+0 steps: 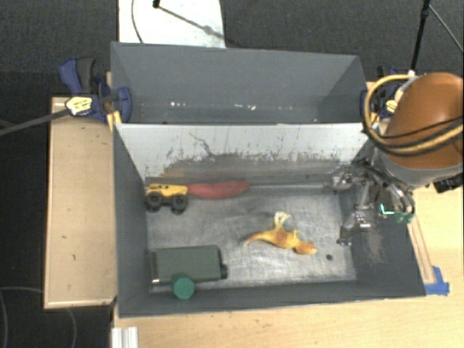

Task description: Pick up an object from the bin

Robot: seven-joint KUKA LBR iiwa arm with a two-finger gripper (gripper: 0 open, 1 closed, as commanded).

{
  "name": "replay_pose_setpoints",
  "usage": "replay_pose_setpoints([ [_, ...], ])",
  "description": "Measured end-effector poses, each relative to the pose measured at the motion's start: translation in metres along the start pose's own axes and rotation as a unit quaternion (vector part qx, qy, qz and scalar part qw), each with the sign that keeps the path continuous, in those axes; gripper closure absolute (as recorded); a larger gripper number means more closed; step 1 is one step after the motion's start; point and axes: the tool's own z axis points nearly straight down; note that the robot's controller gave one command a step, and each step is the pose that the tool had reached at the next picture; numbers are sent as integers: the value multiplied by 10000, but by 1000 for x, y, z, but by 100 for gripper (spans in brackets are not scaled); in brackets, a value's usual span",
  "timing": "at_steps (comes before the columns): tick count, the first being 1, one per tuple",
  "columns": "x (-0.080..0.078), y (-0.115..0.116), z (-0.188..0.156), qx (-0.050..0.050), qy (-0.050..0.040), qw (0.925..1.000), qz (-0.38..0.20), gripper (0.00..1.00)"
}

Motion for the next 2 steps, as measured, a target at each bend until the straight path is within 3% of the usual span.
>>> replay_pose_setpoints([
  [1,-2,0,-3,5,-35,10000,-10,0],
  [2,-3,11,54,5,-66,9999,126,0],
])
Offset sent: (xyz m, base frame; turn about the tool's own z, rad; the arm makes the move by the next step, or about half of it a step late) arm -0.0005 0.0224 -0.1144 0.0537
